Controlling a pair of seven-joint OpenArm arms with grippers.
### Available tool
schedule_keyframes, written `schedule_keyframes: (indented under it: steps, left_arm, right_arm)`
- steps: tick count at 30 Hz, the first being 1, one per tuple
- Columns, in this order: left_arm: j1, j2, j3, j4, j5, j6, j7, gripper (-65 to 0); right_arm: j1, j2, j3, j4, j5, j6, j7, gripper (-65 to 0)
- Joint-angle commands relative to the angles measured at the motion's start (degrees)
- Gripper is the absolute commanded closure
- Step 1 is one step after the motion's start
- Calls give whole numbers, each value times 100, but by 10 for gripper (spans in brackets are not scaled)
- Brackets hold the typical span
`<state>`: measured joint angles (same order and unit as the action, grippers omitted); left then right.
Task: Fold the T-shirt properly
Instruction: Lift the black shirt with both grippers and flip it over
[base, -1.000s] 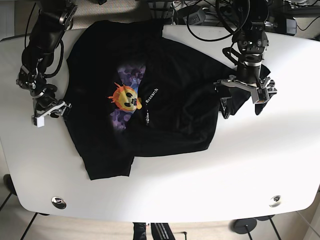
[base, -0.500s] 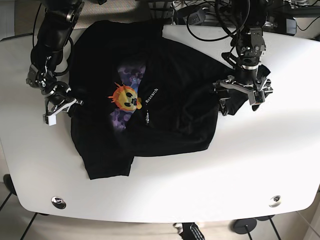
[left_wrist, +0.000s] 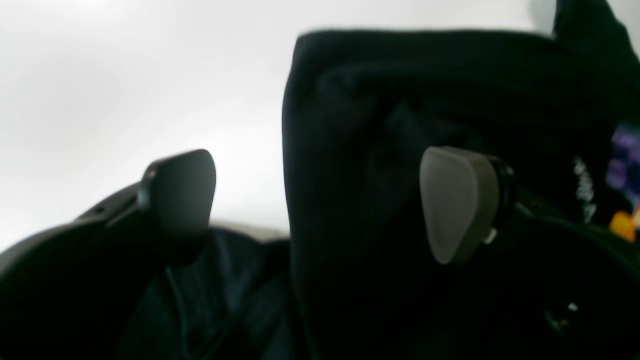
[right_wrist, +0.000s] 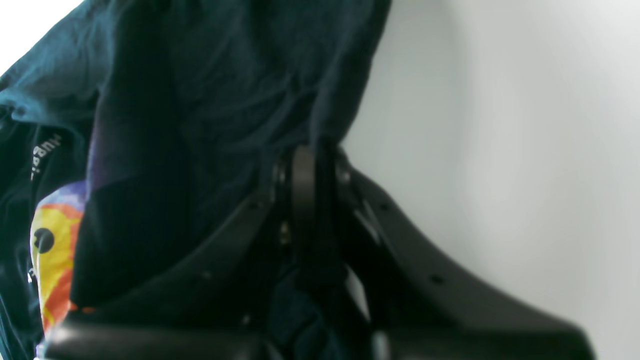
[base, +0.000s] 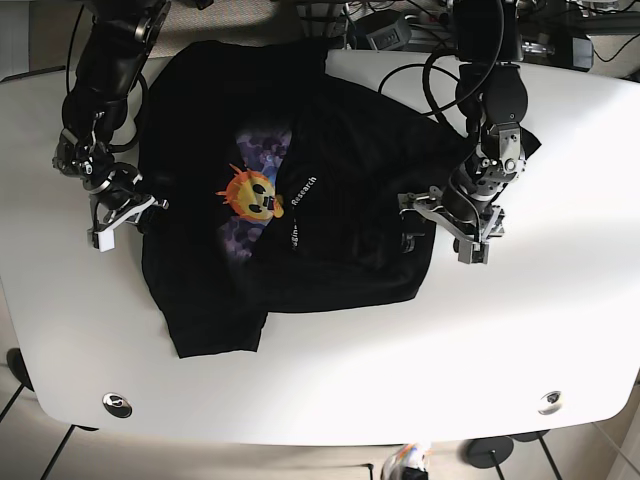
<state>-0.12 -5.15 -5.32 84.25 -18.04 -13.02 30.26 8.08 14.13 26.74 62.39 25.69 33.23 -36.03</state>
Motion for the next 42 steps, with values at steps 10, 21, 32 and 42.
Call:
schedule_keyframes:
  steps: [10, 21, 32, 42]
  left_arm:
    - [-924, -8, 255, -974, -81, -698, 257, -189]
    - [-924, -773, 247, 1197, -81, -707, 1066, 0]
    - [-2735, -914, -360, 863, -55, -1147, 1084, 0]
    - [-5707, -1309, -351, -1361, -81, -1252, 1031, 0]
  right_arm:
    - [-346, 33, 20, 1379, -33, -31, -129, -21]
    - [-882, -125, 12, 3576, -33, -339, -718, -21]
    - [1570, 314, -393, 3348, -68, -295, -2080, -21]
    - [5228, 912, -1606, 825, -68, -312, -1869, -21]
